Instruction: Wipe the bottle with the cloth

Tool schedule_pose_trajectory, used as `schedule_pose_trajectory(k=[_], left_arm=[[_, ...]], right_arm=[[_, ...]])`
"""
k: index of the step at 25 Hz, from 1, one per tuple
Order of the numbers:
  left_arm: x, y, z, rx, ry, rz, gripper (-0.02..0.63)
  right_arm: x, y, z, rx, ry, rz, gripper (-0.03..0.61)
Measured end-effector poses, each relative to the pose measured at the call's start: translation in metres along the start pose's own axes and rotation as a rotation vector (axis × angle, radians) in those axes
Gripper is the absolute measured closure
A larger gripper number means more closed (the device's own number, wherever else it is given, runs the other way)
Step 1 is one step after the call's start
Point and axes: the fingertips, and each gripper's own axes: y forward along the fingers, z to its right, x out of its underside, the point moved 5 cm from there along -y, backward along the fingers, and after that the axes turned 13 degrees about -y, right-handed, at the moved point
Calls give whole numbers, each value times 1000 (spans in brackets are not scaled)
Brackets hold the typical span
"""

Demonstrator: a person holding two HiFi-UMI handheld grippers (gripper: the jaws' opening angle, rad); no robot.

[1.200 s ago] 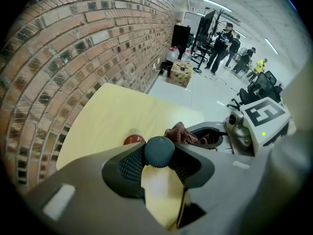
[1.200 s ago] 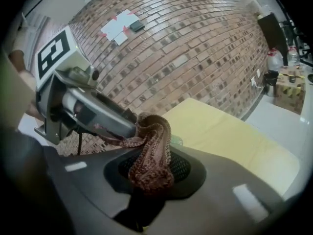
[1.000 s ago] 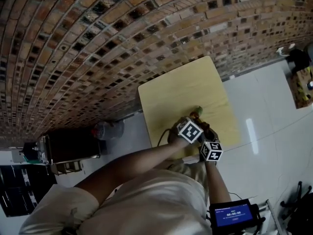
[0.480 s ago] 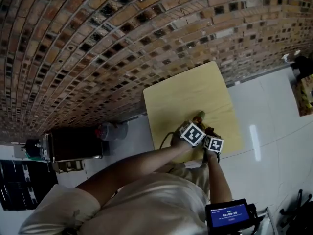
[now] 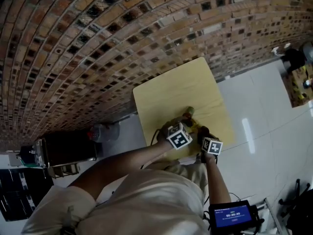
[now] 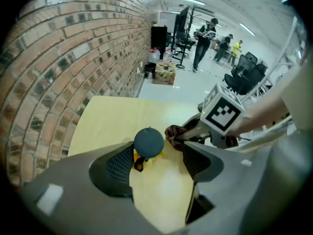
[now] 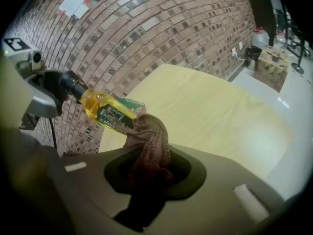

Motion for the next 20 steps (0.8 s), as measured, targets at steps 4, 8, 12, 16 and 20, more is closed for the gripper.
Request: schedule_pose_trajectory(k=[4, 8, 12, 16, 20], left_arm=[[1, -11, -1, -7, 320, 32, 278], [1, -18, 3, 23, 744, 39, 289], [1, -13, 6, 75, 1093, 7, 366], [-2, -10, 7, 127, 1219, -3, 437], [-10, -9, 6, 93, 1059, -3, 440]], right_arm=[[4, -17, 2, 6, 43, 30, 497], [-1, -31, -7, -8, 26, 52, 497], [-11, -43, -19, -12, -10, 91, 497], [-16, -49, -34, -23, -66, 121, 497], [-22, -60, -56, -20, -226, 153, 497]])
